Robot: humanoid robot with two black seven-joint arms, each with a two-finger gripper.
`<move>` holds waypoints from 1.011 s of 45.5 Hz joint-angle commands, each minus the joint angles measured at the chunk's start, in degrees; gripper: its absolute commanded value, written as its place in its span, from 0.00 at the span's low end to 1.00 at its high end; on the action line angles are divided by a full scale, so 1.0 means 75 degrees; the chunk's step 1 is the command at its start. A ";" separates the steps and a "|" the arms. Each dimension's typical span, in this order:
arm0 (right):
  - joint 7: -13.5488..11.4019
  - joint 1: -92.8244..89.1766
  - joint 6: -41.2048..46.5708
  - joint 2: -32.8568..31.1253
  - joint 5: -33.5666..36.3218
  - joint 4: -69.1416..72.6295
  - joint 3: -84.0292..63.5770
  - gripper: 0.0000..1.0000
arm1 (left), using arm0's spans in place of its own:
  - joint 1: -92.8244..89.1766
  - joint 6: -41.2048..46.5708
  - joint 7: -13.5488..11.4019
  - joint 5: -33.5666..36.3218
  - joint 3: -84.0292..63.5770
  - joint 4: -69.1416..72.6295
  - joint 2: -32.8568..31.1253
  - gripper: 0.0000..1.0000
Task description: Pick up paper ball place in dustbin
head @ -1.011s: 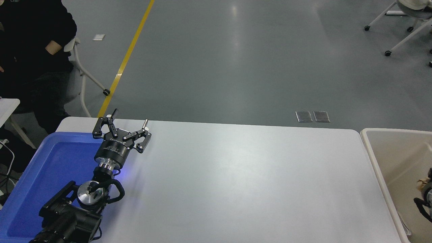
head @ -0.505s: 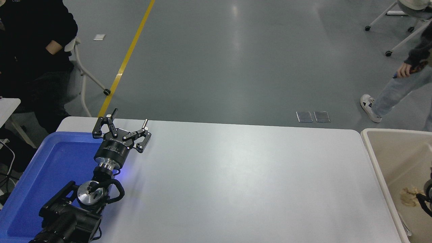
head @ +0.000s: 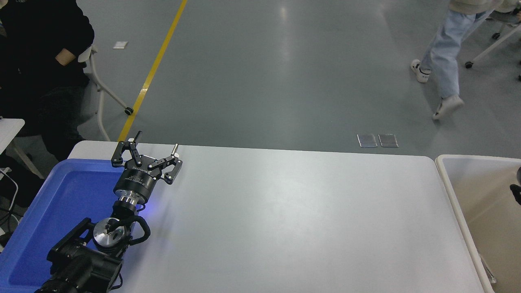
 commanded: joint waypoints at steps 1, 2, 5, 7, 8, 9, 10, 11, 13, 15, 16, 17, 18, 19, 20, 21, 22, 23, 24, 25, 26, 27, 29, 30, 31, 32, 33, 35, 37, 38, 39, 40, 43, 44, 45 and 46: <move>0.0006 0.0918 -0.0012 -0.0318 -0.0010 0.1237 -0.0010 1.00 | 0.0000 0.0000 0.0000 0.0000 0.0000 0.0000 0.0000 0.99; 0.0006 0.0977 -0.0012 -0.0330 -0.0010 0.1354 0.0002 1.00 | 0.0000 0.0000 0.0000 0.0000 0.0000 0.0000 0.0000 0.99; 0.0029 0.1118 -0.0012 -0.0377 0.0001 0.1776 0.0026 1.00 | 0.0000 0.0000 0.0000 0.0000 0.0000 0.0000 0.0000 0.99; 0.0029 0.1200 -0.0012 -0.0412 0.0001 0.2069 0.0049 1.00 | 0.0000 0.0000 0.0000 0.0000 0.0000 0.0000 0.0000 0.99; 0.0029 0.1258 -0.0046 -0.0447 0.0001 0.2302 0.0061 1.00 | 0.0000 0.0000 0.0000 0.0000 0.0000 0.0000 0.0000 0.99; 0.0029 0.1305 -0.0047 -0.0459 0.0036 0.2432 0.0072 1.00 | 0.0000 0.0000 0.0000 0.0000 0.0000 0.0000 0.0000 0.99; 0.0029 0.1329 -0.0047 -0.0471 0.0060 0.2573 0.0072 1.00 | 0.0000 0.0000 0.0000 0.0000 0.0000 0.0000 0.0000 0.99; 0.0029 0.1352 -0.0047 -0.0506 0.0071 0.2713 0.0072 1.00 | 0.0000 0.0000 0.0000 0.0000 0.0000 0.0000 0.0000 0.99; 0.0029 0.1387 -0.0059 -0.0552 0.0118 0.2995 0.0096 1.00 | 0.0000 0.0011 0.0000 0.0000 0.0000 0.0000 0.0000 0.99; 0.0029 0.1376 -0.0070 -0.0576 0.0118 0.3194 0.0270 1.00 | 0.0000 0.0000 0.0000 0.0000 0.0000 0.0000 0.0000 0.99; 0.0029 0.1364 -0.0059 -0.0553 0.0130 0.3288 0.0411 1.00 | 0.0000 0.0000 0.0000 0.0000 0.0000 0.0000 0.0000 0.99; 0.0029 0.1352 -0.0047 -0.0541 0.0165 0.3370 0.0621 1.00 | 0.0000 0.0011 0.0000 0.0000 0.0000 0.0000 0.0000 0.99; 0.0029 0.1306 -0.0035 -0.0518 0.0223 0.3441 0.0832 1.00 | 0.0000 0.0000 0.0000 0.0000 0.0000 0.0000 0.0000 0.99; 0.0029 0.1247 -0.0024 -0.0483 0.0305 0.3511 0.1055 1.00 | 0.0000 0.0000 0.0000 0.0000 0.0000 0.0000 0.0000 0.99; 0.0029 0.1177 0.0000 -0.0448 0.0410 0.3593 0.1277 1.00 | 0.0000 0.0000 0.0000 0.0000 0.0000 0.0000 0.0000 0.99; 0.0029 0.1072 0.0023 -0.0401 0.0516 0.3675 0.1477 1.00 | 0.0000 0.0000 0.0000 0.0000 0.0000 0.0000 0.0000 0.99; 0.0029 0.0967 0.0058 -0.0354 0.0656 0.3780 0.1664 1.00 | 0.0000 0.0000 0.0000 0.0000 0.0000 0.0000 0.0000 0.99; 0.0029 0.0838 0.0117 -0.0307 0.0820 0.3886 0.1852 1.00 | 0.0000 0.0011 0.0000 0.0000 0.0000 0.0000 0.0000 0.99; 0.0029 0.0709 0.0164 -0.0260 0.0996 0.3956 0.2039 1.00 | 0.0000 0.0012 0.0000 0.0000 0.0000 0.0000 0.0000 0.99; 0.0029 0.0603 0.0222 -0.0213 0.1171 0.4015 0.2204 1.00 | 0.0000 0.0000 0.0000 0.0000 0.0000 0.0000 0.0000 0.99; 0.0029 0.0498 0.0292 -0.0155 0.1336 0.4062 0.2379 1.00 | 0.0000 0.0000 0.0000 0.0000 0.0000 0.0000 0.0000 0.99; 0.0029 0.0404 0.0351 -0.0061 0.1500 0.4086 0.2509 1.00 | 0.0000 0.0000 0.0000 0.0000 0.0000 0.0000 0.0000 0.99; 0.0029 0.0217 0.0445 0.0114 0.1804 0.4086 0.2790 1.00 | 0.0000 0.0000 0.0000 0.0000 0.0000 0.0000 0.0000 0.99; 0.0029 0.0100 0.0503 0.0208 0.1957 0.4086 0.2954 1.00 | 0.0000 0.0000 0.0000 0.0000 0.0000 0.0000 0.0000 0.99; 0.0029 -0.0041 0.0539 0.0313 0.2097 0.4086 0.3106 1.00 | 0.0000 0.0011 0.0000 0.0000 0.0000 0.0000 0.0000 0.99; 0.0029 -0.0181 0.0609 0.0419 0.2215 0.4074 0.3282 1.00 | 0.0000 0.0000 0.0000 0.0000 0.0000 0.0000 0.0000 0.99; 0.0041 -0.0345 0.0679 0.0536 0.2309 0.4074 0.3457 1.00 | 0.0000 0.0000 0.0000 0.0000 0.0000 0.0000 0.0000 0.99; 0.0041 -0.0650 0.0866 0.0794 0.2368 0.4027 0.3844 1.00 | 0.0000 0.0000 0.0000 0.0000 0.0000 0.0000 0.0000 0.99; 0.0041 -0.0955 0.1077 0.1005 0.2368 0.4074 0.4242 1.00 | 0.0000 0.0000 0.0000 0.0000 0.0000 0.0000 0.0000 0.99; 0.0041 -0.1107 0.1159 0.1087 0.2368 0.4074 0.4441 1.00 | 0.0000 0.0000 0.0000 0.0000 0.0000 0.0000 0.0000 0.99; 0.0041 -0.1248 0.1218 0.1169 0.2368 0.4051 0.4606 1.00 | 0.0000 0.0000 0.0000 0.0000 0.0000 0.0000 0.0000 0.99; 0.0041 -0.1377 0.1288 0.1251 0.2368 0.4016 0.4782 1.00 | 0.0000 0.0000 0.0000 0.0000 0.0000 0.0000 0.0000 0.99; 0.0041 -0.1728 0.1488 0.1509 0.2368 0.4039 0.5204 1.00 | 0.0000 0.0000 0.0000 0.0000 0.0000 0.0000 0.0000 0.99; 0.0041 -0.1846 0.1570 0.1591 0.2368 0.4039 0.5321 1.00 | 0.0000 0.0011 0.0000 0.0000 0.0000 0.0000 0.0000 0.99; 0.0041 -0.1951 0.1663 0.1661 0.2368 0.4027 0.5427 1.00 | 0.0000 0.0000 0.0000 0.0000 0.0000 0.0000 0.0000 0.99; 0.0041 -0.2057 0.1769 0.1720 0.2368 0.4016 0.5532 1.00 | 0.0000 0.0011 0.0000 0.0000 0.0000 0.0000 0.0000 0.99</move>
